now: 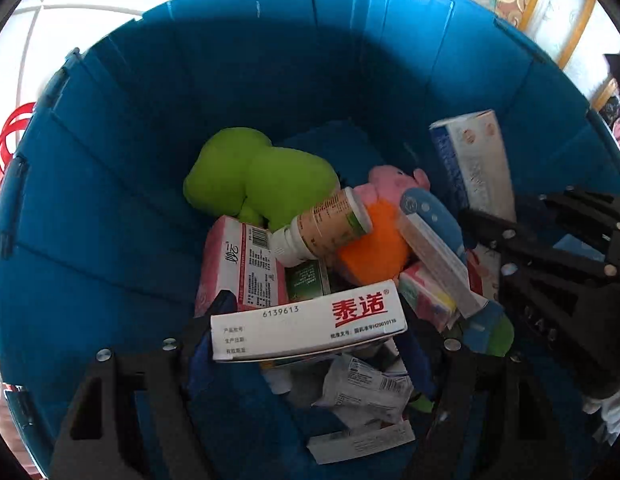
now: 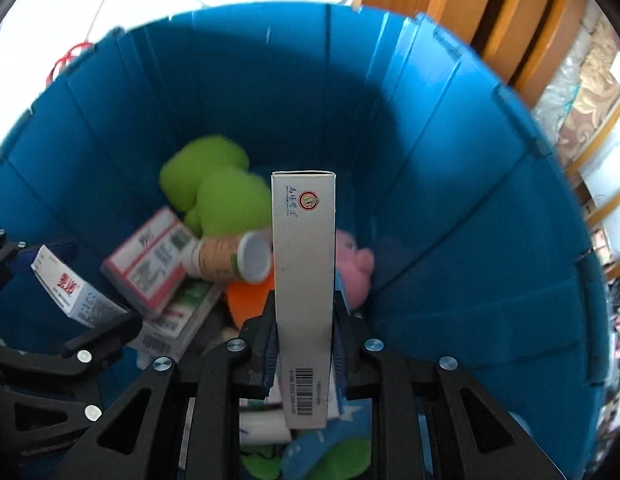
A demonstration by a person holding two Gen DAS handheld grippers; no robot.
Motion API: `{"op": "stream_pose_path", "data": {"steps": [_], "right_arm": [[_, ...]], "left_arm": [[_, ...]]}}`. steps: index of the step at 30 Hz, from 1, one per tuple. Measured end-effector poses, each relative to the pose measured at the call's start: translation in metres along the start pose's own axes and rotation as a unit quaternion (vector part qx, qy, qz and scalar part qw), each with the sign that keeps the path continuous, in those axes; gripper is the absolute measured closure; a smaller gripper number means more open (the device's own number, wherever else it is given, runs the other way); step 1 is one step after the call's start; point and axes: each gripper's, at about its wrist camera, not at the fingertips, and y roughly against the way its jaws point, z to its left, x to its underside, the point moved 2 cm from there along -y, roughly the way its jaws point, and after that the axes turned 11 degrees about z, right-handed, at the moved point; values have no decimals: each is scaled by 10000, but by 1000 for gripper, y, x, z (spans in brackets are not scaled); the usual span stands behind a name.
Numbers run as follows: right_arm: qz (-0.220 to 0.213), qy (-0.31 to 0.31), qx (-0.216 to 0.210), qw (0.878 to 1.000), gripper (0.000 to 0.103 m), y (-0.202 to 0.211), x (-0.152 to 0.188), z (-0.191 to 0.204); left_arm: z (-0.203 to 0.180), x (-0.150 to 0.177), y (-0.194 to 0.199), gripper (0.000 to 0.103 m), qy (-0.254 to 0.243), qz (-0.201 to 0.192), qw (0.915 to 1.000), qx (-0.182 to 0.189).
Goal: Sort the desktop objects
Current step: 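Carry the Tylenol box and white box into the blue bin and release both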
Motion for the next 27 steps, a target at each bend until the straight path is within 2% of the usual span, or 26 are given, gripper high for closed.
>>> {"op": "stream_pose_path", "data": {"steps": [3, 8, 13, 15, 17, 18, 19, 24, 27], "right_arm": [[148, 34, 93, 9998, 81, -8, 1, 2], [163, 0, 107, 9998, 80, -6, -4, -3], [200, -6, 147, 9997, 77, -6, -5, -3], [209, -27, 218, 9995, 66, -5, -4, -4], [199, -51, 263, 9994, 35, -3, -5, -6], [182, -53, 300, 9994, 29, -3, -5, -6], [165, -46, 329, 9993, 24, -3, -5, -5], [143, -98, 354, 9992, 14, -3, -6, -7], [95, -163, 294, 9994, 6, 2, -7, -11]], "left_arm": [[1, 4, 0, 26, -2, -38, 10000, -49], [10, 2, -4, 20, 43, 20, 10000, -63], [11, 2, -5, 20, 66, 23, 9999, -72], [12, 0, -5, 20, 70, 30, 9999, -79], [13, 0, -5, 20, 81, 28, 9999, -93], [13, 0, -4, 20, 90, 24, 9999, -88], [14, 0, -4, 20, 99, 14, 9999, -87], [17, -1, -1, 20, 181, -73, 9998, -77], [20, 0, 12, 20, 266, -355, 9985, -313]]}}
